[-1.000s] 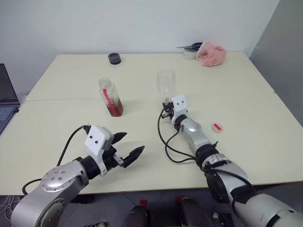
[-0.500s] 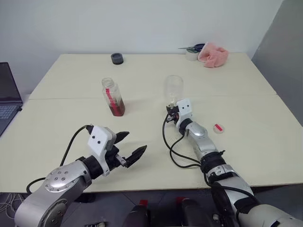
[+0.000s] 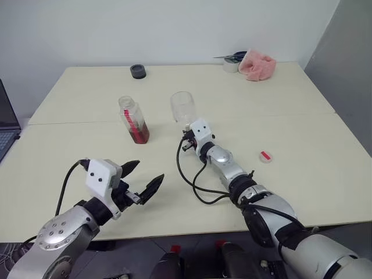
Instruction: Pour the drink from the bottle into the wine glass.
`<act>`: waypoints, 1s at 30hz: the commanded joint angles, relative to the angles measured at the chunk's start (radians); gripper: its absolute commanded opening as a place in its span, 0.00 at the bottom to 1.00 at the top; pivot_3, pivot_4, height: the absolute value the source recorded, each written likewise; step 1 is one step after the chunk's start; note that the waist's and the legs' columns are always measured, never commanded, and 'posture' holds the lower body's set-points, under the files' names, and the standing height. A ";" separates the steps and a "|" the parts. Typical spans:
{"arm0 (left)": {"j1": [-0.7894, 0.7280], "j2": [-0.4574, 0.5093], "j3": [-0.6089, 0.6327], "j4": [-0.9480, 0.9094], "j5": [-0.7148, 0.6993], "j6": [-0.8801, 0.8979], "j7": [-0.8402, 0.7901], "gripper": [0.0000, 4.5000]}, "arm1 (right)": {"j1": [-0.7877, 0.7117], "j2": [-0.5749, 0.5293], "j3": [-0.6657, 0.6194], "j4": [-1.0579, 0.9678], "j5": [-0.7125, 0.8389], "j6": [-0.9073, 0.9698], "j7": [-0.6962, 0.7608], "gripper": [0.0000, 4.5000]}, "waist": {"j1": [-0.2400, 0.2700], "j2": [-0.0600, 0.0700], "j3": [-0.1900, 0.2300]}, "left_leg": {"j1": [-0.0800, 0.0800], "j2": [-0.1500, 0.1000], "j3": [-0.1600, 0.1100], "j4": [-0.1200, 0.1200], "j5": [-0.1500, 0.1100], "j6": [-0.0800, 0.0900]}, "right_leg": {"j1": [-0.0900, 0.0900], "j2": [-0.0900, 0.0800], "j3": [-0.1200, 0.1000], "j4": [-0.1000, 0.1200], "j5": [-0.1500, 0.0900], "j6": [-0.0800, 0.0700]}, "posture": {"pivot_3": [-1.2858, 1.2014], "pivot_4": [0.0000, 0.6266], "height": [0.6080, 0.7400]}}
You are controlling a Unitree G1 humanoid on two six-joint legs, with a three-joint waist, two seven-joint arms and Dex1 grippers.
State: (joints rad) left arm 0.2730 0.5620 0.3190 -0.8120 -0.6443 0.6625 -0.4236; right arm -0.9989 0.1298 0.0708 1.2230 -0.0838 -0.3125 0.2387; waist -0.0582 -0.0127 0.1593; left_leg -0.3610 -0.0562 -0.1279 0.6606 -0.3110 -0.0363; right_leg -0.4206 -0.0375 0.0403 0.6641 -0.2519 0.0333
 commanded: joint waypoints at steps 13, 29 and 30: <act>-0.063 0.021 0.025 -0.050 -0.041 0.036 0.067 1.00 | -0.019 0.004 -0.114 0.034 0.076 0.033 -0.021 0.04 | 0.006 0.000 0.000 | 0.001 0.000 -0.001 0.001 0.000 0.000 | 0.001 0.000 -0.001 0.001 0.000 0.000 | 0.52 0.24 1.00; -0.157 0.051 0.005 -0.057 -0.093 0.114 0.097 1.00 | 0.001 -0.014 -0.066 0.026 -0.001 -0.038 -0.076 0.04 | 0.005 0.000 0.000 | 0.000 0.000 -0.001 0.000 0.000 0.000 | 0.001 0.000 -0.001 0.001 0.000 0.000 | 0.52 0.24 1.00; -0.159 0.052 0.008 -0.057 -0.095 0.117 0.096 1.00 | 0.001 -0.014 -0.067 0.026 -0.001 -0.039 -0.076 0.04 | 0.005 0.000 0.000 | 0.000 0.000 -0.001 0.000 0.000 0.000 | 0.001 0.000 -0.001 0.001 0.000 0.000 | 0.52 0.24 1.00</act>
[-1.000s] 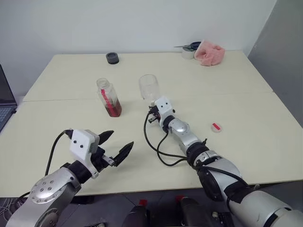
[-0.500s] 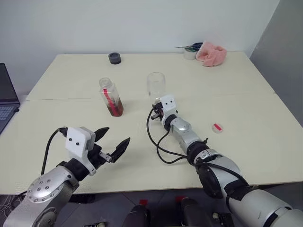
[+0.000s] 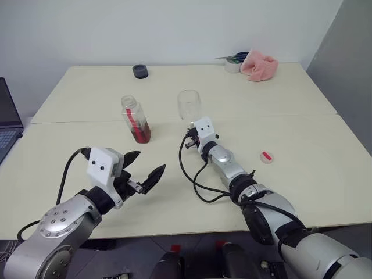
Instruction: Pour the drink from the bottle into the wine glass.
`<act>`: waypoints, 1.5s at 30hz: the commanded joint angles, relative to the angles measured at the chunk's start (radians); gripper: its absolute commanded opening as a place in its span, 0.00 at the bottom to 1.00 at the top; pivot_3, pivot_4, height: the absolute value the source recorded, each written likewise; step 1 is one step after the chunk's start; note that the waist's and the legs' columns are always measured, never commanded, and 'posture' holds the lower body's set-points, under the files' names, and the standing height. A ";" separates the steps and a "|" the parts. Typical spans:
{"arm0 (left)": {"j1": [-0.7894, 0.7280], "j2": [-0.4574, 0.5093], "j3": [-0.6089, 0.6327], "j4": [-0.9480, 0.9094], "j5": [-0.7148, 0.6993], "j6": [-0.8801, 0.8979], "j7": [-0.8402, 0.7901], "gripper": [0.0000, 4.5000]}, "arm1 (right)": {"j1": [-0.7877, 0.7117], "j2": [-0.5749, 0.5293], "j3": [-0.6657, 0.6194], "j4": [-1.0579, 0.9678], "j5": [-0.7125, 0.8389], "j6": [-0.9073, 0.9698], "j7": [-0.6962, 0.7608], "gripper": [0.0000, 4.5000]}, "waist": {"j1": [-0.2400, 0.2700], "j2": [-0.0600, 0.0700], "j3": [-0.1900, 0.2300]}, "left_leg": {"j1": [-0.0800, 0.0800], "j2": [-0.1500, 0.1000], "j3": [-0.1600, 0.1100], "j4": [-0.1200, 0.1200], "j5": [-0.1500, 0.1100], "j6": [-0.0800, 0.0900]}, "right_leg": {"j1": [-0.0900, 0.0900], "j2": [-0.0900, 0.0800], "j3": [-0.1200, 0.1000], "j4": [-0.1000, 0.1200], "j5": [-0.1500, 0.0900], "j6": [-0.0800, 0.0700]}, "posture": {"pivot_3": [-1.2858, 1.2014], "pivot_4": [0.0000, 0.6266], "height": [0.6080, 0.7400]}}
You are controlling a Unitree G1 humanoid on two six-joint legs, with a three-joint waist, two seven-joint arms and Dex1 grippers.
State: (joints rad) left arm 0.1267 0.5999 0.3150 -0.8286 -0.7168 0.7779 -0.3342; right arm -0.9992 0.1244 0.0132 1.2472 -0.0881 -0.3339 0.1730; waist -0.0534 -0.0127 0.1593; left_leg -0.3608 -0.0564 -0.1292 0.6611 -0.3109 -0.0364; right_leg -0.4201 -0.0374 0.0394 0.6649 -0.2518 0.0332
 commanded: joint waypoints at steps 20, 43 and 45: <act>-0.045 0.024 -0.012 -0.020 -0.028 0.012 -0.005 1.00 | 0.045 -0.041 -0.014 -0.050 0.022 -0.045 0.046 0.99 | -0.005 0.000 0.000 | 0.000 0.000 0.000 0.000 0.000 0.000 | 0.000 0.000 0.000 0.000 0.000 0.000 | 0.52 0.24 1.00; -0.162 -0.021 0.022 0.374 0.178 -0.166 0.013 1.00 | 0.514 -0.566 0.040 -1.563 0.575 0.863 0.699 0.99 | 0.025 0.000 0.000 | -0.002 0.001 -0.001 0.001 0.000 0.000 | 0.000 -0.001 -0.001 -0.002 0.000 0.000 | 0.52 0.24 1.00; -0.180 -0.025 0.004 0.395 0.200 -0.178 0.008 1.00 | 0.494 -0.570 0.028 -1.591 0.615 0.913 0.681 0.99 | 0.026 0.000 0.000 | -0.002 0.000 -0.001 0.001 0.000 0.000 | 0.000 -0.002 -0.001 -0.003 0.000 0.000 | 0.52 0.24 1.00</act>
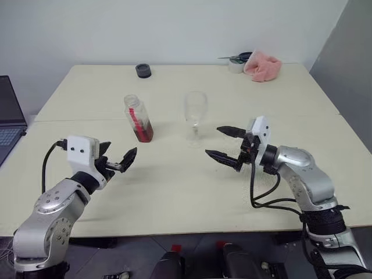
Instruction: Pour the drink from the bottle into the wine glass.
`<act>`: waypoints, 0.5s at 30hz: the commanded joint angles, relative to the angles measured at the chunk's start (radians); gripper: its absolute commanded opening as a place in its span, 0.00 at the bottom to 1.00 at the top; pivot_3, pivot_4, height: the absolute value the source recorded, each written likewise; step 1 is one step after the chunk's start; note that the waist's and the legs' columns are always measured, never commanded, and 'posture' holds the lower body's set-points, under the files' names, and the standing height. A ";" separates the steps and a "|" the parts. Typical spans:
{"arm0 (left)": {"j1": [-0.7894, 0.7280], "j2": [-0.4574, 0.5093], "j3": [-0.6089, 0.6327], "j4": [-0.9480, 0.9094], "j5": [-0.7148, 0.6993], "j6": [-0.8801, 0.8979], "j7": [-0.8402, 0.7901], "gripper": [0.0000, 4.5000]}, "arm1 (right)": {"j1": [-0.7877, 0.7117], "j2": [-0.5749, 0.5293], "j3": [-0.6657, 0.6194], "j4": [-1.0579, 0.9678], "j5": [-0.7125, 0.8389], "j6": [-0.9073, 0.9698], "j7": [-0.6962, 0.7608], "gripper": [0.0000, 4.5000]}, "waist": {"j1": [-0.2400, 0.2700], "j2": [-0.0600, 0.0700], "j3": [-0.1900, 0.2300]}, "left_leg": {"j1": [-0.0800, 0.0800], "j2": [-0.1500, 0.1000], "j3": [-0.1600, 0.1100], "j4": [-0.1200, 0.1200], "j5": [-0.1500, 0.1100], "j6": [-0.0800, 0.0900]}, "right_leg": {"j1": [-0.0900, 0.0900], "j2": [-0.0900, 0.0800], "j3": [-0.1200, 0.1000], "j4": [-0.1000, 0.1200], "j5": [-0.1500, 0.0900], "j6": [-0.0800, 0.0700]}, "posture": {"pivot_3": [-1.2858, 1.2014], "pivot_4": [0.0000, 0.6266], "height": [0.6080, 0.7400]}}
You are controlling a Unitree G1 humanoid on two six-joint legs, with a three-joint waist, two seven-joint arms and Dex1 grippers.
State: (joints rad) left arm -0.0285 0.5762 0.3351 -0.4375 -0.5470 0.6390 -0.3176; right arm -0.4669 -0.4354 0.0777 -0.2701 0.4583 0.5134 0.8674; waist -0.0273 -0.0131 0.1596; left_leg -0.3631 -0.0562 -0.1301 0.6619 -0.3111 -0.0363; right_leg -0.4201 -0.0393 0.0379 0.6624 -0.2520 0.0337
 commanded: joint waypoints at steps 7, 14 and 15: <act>-0.097 -0.016 -0.047 0.087 0.080 -0.080 -0.023 1.00 | -0.078 0.006 -0.036 -0.119 0.107 0.122 -0.075 0.99 | 0.000 0.000 0.000 | 0.000 0.000 0.000 0.000 0.000 0.000 | -0.001 0.000 0.000 0.000 0.000 0.000 | 0.52 0.24 1.00; -0.153 -0.017 -0.061 0.156 0.112 -0.115 -0.055 1.00 | -0.079 0.003 -0.053 -0.136 0.129 0.151 -0.109 0.99 | 0.000 0.000 0.000 | 0.000 0.000 0.000 0.000 0.000 0.000 | -0.001 0.000 0.000 0.000 0.000 0.000 | 0.52 0.24 1.00; -0.165 -0.016 -0.066 0.170 0.113 -0.119 -0.067 1.00 | -0.082 0.003 -0.056 -0.140 0.134 0.157 -0.114 0.99 | 0.000 0.000 0.000 | 0.000 0.000 0.000 0.000 0.000 0.000 | -0.001 0.000 0.000 0.000 0.000 0.000 | 0.52 0.24 1.00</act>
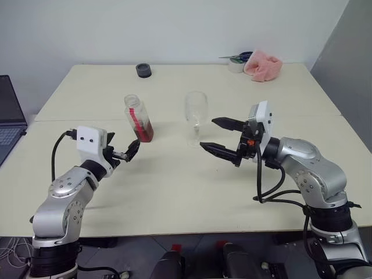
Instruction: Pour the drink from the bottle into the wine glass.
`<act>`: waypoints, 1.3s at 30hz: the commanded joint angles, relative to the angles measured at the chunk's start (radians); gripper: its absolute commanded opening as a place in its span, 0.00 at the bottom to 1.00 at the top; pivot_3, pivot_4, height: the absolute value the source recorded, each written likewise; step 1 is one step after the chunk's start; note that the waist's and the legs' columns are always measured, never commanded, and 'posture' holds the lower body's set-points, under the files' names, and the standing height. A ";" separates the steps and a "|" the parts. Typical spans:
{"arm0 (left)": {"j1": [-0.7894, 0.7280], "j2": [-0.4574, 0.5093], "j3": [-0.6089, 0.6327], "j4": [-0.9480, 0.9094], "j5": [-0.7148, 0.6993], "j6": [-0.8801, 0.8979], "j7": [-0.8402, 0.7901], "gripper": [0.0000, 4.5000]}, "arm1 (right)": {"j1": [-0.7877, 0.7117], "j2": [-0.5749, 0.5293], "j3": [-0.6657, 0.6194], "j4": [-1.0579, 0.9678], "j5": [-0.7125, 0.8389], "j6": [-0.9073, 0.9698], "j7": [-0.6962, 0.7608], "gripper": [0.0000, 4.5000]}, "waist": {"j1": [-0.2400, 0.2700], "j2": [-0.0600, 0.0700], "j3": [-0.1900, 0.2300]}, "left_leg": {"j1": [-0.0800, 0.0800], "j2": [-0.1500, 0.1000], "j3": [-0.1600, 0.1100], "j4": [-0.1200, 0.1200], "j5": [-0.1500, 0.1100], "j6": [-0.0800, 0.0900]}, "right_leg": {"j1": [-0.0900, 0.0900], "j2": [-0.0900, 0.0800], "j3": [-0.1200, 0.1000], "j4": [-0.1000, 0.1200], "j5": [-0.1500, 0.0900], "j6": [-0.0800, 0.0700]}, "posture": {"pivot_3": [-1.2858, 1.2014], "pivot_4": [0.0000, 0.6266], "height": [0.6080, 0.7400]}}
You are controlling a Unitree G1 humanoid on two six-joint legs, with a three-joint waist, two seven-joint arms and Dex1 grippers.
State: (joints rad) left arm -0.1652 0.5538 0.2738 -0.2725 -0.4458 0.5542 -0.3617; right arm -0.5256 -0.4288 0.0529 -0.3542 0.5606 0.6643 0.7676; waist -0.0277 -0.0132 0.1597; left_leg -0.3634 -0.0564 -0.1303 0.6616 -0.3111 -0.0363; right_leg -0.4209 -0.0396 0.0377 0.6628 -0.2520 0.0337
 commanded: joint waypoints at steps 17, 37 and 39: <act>-0.136 0.002 -0.025 0.111 0.058 -0.077 -0.080 1.00 | -0.025 -0.012 -0.038 -0.079 0.073 0.036 -0.063 0.99 | -0.001 0.000 0.000 | 0.000 0.000 0.000 0.000 0.000 0.000 | 0.000 0.000 0.000 0.000 0.000 0.000 | 0.52 0.24 1.00; -0.246 -0.050 -0.044 0.293 0.131 -0.193 -0.077 1.00 | -0.038 -0.017 -0.042 -0.086 0.084 0.053 -0.094 0.99 | -0.001 0.000 0.000 | 0.000 0.000 -0.001 0.000 0.000 0.000 | -0.001 0.000 0.000 0.000 0.000 0.000 | 0.52 0.24 1.00; -0.259 -0.059 -0.047 0.316 0.137 -0.209 -0.077 1.00 | -0.036 -0.020 -0.038 -0.089 0.080 0.053 -0.098 0.99 | -0.001 0.000 0.000 | 0.000 0.000 0.000 0.000 0.000 0.000 | -0.001 0.000 0.000 0.000 0.000 0.000 | 0.52 0.24 1.00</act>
State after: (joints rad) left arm -0.4040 0.4945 0.2288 0.0480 -0.3193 0.3787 -0.4439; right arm -0.5434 -0.4408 0.0383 -0.3911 0.6227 0.7254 0.6732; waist -0.0283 -0.0135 0.1596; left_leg -0.3638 -0.0568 -0.1308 0.6620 -0.3111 -0.0363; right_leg -0.4214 -0.0399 0.0373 0.6630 -0.2519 0.0337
